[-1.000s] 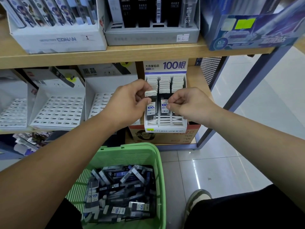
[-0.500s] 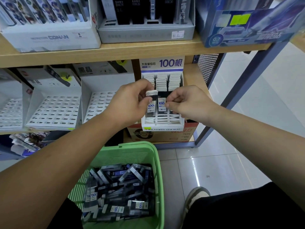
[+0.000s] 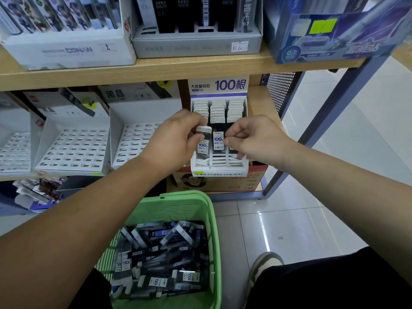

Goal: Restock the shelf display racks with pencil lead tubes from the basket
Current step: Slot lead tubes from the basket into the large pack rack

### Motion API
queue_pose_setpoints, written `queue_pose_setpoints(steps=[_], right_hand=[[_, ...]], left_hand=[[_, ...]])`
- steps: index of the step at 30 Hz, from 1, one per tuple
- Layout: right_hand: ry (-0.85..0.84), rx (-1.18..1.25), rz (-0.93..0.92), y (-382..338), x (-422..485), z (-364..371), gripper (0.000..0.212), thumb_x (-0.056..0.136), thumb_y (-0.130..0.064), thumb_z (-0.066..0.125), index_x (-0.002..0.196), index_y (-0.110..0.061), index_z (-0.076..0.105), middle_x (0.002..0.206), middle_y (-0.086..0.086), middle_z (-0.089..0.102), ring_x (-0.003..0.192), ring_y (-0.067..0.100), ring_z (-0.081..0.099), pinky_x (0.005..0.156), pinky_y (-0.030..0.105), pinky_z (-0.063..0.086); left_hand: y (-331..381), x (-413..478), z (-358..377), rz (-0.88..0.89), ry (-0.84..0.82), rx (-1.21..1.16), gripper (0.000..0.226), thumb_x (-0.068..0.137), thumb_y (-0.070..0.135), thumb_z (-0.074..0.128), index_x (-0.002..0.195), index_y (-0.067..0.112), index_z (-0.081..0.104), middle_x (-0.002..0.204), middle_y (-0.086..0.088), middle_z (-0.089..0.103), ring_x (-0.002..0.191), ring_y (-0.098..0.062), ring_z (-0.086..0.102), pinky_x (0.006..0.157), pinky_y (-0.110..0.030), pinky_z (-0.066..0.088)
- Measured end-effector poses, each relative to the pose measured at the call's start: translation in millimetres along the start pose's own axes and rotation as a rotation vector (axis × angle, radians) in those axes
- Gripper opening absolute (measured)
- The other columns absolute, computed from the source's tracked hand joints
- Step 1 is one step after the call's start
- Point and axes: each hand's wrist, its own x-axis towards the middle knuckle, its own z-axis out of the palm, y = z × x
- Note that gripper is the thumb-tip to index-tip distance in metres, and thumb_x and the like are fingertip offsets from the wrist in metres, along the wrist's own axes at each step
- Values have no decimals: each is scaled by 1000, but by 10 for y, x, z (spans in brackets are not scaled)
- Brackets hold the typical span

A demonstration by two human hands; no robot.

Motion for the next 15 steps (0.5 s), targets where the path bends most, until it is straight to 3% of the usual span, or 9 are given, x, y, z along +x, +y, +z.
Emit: queue_pose_setpoints(steps=[4,9,15], right_hand=[[-41,-9,1,4,-47,-22,13,92,-20,77,96,-8,75,93,19,75,61,17,66,52,20,53],[-113,-19,29,35,-112,29,11,93,-20,75,95,-9,74,92,19,75,60,10,64,49,17,48],[-145,-57,29,59,-106,101,9,92,-26,76,92,-18,74,92,16,74,63,15,68,65,47,59]], left_hand=[[-72,17,27,-9,40,89,30,91,12,74,120,10,67,113,-8,59,84,-12,52,80,-33,51],[-31,13,53,-22,-36,133,40,85,22,80,119,14,59,113,-3,58,87,-19,60,75,-34,50],[-46,-11,102,-63,-7,142,50,85,21,82,126,12,56,120,-8,59,91,-27,63,75,-33,46]])
